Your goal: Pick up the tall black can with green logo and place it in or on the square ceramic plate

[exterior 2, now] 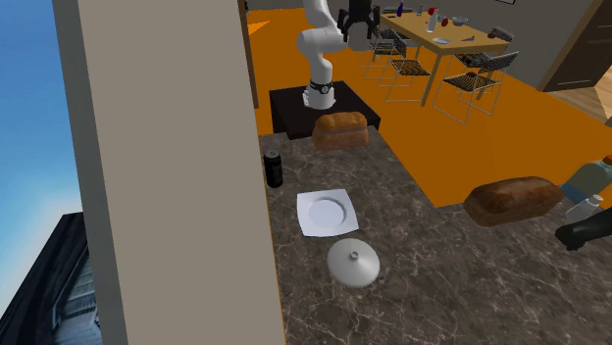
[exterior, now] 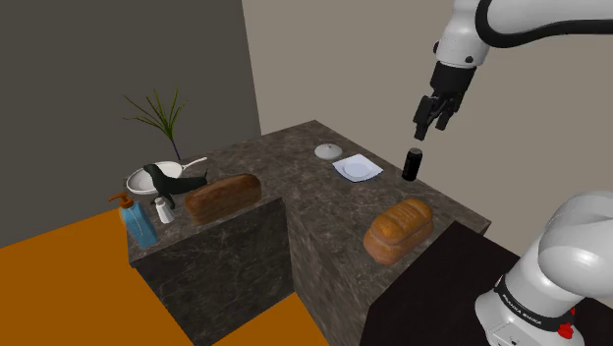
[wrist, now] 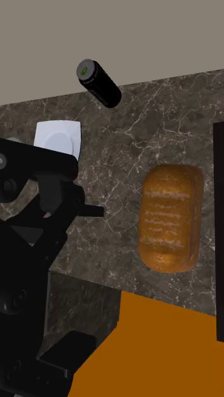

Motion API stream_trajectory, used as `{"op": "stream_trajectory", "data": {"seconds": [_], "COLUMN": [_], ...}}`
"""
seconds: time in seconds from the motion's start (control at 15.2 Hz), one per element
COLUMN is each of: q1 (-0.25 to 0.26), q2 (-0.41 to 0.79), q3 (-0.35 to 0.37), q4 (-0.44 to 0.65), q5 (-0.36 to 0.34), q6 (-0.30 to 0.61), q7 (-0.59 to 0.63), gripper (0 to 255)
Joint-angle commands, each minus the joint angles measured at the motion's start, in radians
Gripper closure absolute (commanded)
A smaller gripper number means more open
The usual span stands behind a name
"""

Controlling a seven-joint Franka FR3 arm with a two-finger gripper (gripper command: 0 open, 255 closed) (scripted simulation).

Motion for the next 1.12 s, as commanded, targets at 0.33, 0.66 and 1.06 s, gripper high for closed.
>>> {"op": "stream_trajectory", "data": {"seconds": [0.33, 0.66, 1.06], "q1": [-0.031, -0.059, -0.082], "q2": [0.082, 0.196, 0.369], "q3": [-0.082, -0.165, -0.261], "q4": [-0.037, -0.042, -0.004], "q5": [-0.053, -0.094, -0.115], "q6": [0.11, 0.222, 0.351], "q7": [-0.1, -0.197, -0.316], "gripper": [0, 0, 0]}}
